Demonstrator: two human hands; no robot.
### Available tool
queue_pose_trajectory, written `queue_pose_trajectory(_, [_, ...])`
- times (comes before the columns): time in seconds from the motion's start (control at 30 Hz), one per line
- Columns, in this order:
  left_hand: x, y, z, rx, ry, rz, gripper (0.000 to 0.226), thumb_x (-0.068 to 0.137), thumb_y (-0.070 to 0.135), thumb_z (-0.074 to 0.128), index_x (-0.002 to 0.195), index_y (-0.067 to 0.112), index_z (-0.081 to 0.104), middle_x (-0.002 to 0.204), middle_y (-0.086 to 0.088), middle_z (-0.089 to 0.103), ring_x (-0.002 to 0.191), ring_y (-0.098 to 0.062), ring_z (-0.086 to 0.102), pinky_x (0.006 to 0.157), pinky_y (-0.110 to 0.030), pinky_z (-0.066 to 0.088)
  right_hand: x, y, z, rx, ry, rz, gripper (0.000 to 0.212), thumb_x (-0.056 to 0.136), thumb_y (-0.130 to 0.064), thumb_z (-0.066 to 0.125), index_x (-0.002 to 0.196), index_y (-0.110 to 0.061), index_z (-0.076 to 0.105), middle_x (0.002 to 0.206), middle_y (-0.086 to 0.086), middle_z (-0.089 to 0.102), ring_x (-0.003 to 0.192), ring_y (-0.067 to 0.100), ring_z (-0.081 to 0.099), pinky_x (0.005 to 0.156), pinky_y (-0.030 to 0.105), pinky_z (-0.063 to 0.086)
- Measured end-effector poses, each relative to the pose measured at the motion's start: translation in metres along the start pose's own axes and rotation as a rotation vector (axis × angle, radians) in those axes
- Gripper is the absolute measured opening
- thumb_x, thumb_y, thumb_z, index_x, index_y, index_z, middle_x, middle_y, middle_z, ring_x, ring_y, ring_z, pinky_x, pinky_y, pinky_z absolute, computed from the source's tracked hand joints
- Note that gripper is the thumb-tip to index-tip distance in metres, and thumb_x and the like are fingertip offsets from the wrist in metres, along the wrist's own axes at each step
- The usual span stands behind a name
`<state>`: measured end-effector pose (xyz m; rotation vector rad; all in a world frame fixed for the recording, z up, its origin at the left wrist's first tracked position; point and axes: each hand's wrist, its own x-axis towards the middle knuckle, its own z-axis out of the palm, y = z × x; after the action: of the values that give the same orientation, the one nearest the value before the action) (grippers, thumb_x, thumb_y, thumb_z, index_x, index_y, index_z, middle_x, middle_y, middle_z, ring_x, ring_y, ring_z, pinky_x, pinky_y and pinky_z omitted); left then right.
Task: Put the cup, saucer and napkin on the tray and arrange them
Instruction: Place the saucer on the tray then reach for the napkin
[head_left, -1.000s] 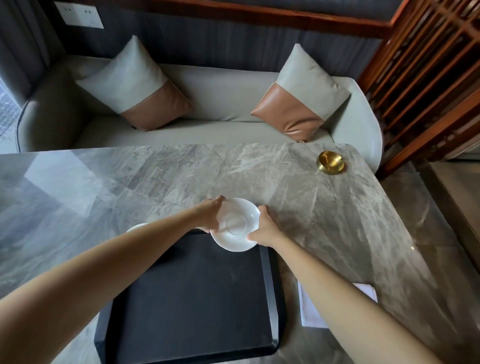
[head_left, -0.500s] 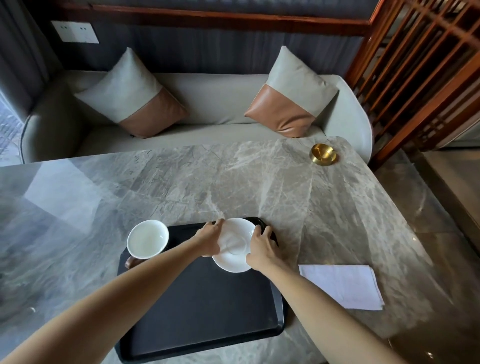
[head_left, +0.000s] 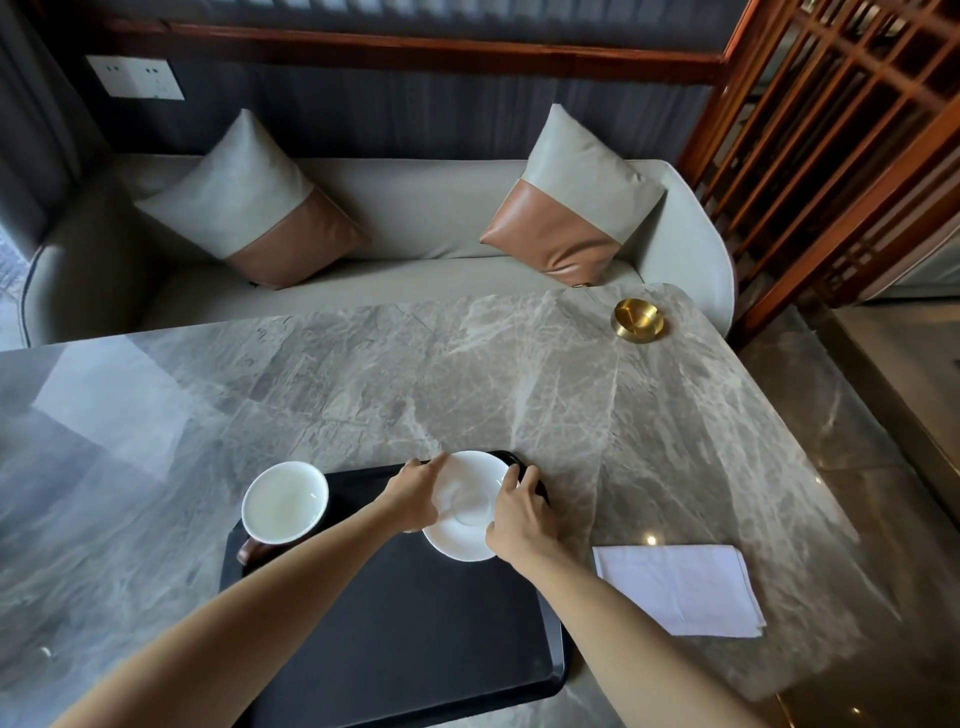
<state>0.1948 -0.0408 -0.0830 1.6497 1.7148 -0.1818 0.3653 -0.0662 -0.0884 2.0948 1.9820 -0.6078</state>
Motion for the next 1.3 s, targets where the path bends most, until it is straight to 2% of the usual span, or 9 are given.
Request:
queue_pose_trajectory(0.17, [-0.004,0.003,-0.001,-0.033,-0.011,-0.002,0.088,0.082,0.012,0.063,0.155,0.038,0.021,0.133,-0.014,0.042,0.118,-0.037,0.055,0.094,-0.043,0.056,-0.001,-0.002,-0.005,-0.030,-0.005,0.037,0.079,0.088,-0.013,0.065,0.150,0.000,0.018,0.139,0.015,0.032,0.107,0.028,0.067,0.077,0.032,0.052])
queue_pose_trajectory(0.33, [-0.019,0.011,-0.008,0.031,0.046,-0.003,0.073,0.081,0.018,0.065,0.145,0.022,0.032,0.132,-0.014,0.043,0.106,-0.038,0.064,0.085,-0.047,0.058,-0.013,0.004,-0.021,0.026,0.018,0.024,0.054,0.090,-0.024,0.064,0.135,-0.011,0.037,0.131,0.013,0.039,0.100,0.033,0.068,0.073,0.038,0.052])
queue_pose_trajectory(0.43, [-0.034,0.012,-0.020,0.072,0.088,0.024,0.068,0.082,0.022,0.064,0.143,0.020,0.033,0.133,-0.014,0.042,0.105,-0.039,0.064,0.084,-0.049,0.057,-0.028,0.012,-0.035,0.042,0.068,0.019,0.047,0.090,-0.030,0.065,0.128,-0.015,0.041,0.127,0.010,0.040,0.095,0.034,0.069,0.073,0.040,0.054])
queue_pose_trajectory(0.57, [-0.059,0.010,-0.039,0.107,0.157,0.109,0.066,0.084,0.026,0.063,0.142,0.020,0.033,0.133,-0.014,0.043,0.104,-0.040,0.064,0.084,-0.049,0.055,-0.055,0.029,-0.050,0.056,0.147,-0.005,0.045,0.092,-0.033,0.063,0.129,-0.019,0.040,0.129,0.008,0.040,0.091,0.032,0.068,0.066,0.035,0.050])
queue_pose_trajectory(0.73, [-0.086,0.008,-0.049,0.093,0.204,0.190,0.065,0.085,0.032,0.062,0.142,0.022,0.034,0.135,-0.010,0.043,0.107,-0.038,0.063,0.089,-0.050,0.054,-0.086,0.058,-0.065,0.079,0.212,0.003,0.047,0.095,-0.036,0.058,0.135,-0.022,0.037,0.133,0.007,0.038,0.088,0.029,0.066,0.067,0.035,0.051])
queue_pose_trajectory(0.9, [-0.102,0.016,-0.040,0.044,0.207,0.251,0.059,0.088,0.035,0.062,0.141,0.024,0.039,0.135,-0.006,0.047,0.110,-0.030,0.063,0.092,-0.048,0.054,-0.112,0.085,-0.073,0.131,0.267,0.053,0.049,0.096,-0.039,0.056,0.138,-0.024,0.036,0.131,0.006,0.038,0.083,0.029,0.066,0.063,0.032,0.046])
queue_pose_trajectory(1.03, [-0.106,0.032,-0.022,0.004,0.209,0.275,0.055,0.090,0.036,0.060,0.140,0.024,0.041,0.136,-0.006,0.048,0.109,-0.028,0.064,0.092,-0.048,0.055,-0.123,0.106,-0.065,0.175,0.280,0.051,0.048,0.097,-0.040,0.057,0.139,-0.024,0.039,0.131,0.005,0.039,0.076,0.023,0.064,0.059,0.031,0.045])
queue_pose_trajectory(1.13, [-0.104,0.045,-0.006,0.006,0.202,0.276,0.050,0.092,0.036,0.057,0.138,0.025,0.044,0.137,-0.001,0.050,0.110,-0.026,0.064,0.092,-0.047,0.055,-0.121,0.128,-0.053,0.201,0.259,0.028,0.048,0.096,-0.038,0.058,0.139,-0.026,0.041,0.131,0.003,0.039,0.072,0.021,0.065,0.059,0.033,0.051])
queue_pose_trajectory(1.3, [-0.103,0.071,0.031,-0.012,0.089,0.282,0.044,0.093,0.033,0.055,0.135,0.024,0.047,0.131,0.000,0.055,0.108,-0.023,0.064,0.091,-0.038,0.054,-0.113,0.176,-0.032,0.241,0.125,-0.039,0.044,0.097,-0.036,0.057,0.138,-0.030,0.041,0.133,-0.001,0.039,0.082,0.017,0.069,0.072,0.039,0.057])
